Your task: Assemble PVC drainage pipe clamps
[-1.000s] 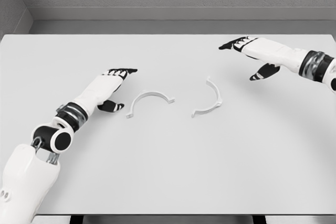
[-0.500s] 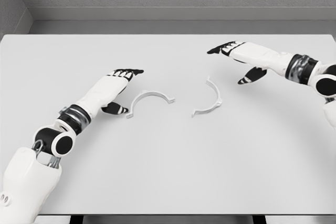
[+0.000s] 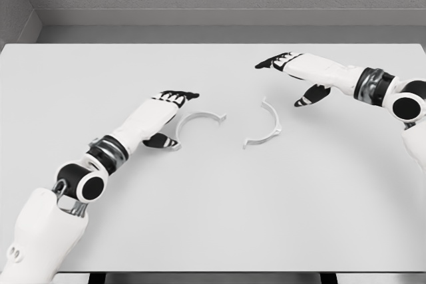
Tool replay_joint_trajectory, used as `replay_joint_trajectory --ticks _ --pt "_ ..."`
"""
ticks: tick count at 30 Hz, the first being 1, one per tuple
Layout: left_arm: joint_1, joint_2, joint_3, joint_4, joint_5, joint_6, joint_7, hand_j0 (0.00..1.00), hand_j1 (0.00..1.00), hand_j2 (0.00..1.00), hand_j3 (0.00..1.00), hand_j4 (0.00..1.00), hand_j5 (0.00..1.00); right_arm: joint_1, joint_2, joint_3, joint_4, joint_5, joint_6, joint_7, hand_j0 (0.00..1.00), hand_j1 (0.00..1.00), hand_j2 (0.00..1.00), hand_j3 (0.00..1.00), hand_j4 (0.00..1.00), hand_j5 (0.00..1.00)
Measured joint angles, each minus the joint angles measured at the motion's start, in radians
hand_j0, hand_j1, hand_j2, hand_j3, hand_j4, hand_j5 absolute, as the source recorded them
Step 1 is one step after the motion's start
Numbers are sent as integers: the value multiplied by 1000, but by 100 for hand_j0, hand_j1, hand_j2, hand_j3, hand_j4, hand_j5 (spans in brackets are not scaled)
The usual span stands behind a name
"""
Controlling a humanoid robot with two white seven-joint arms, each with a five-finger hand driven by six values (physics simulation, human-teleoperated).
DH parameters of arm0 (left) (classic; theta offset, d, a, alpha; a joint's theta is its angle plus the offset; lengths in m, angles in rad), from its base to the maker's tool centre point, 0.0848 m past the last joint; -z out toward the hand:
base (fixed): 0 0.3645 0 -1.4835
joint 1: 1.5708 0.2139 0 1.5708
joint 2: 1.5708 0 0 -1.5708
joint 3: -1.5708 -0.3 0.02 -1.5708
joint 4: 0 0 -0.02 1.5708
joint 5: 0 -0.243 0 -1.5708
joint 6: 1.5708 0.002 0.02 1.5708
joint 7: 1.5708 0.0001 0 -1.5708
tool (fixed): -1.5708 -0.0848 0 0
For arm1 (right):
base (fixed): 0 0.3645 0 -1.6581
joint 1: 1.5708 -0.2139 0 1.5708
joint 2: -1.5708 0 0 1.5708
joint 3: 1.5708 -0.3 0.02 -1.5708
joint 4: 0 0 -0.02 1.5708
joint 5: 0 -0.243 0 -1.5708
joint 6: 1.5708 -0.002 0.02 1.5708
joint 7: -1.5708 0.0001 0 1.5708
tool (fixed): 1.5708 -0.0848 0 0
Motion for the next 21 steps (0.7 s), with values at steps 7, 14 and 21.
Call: replay_joint_trajectory --ticks 7,14,21 --pt "2 -8 -22 -20 0 0 0 100 100 100 100 100 100 0 5 21 0 -2 -1 0 100 100 100 100 100 100" --pt "-2 -24 -45 -32 0 1 0 100 100 100 100 100 100 -18 26 23 21 6 0 0 100 100 100 100 100 100" --pt "-2 -46 -56 -32 0 1 0 100 100 100 100 100 100 -48 58 34 72 6 0 0 100 100 100 100 100 100"
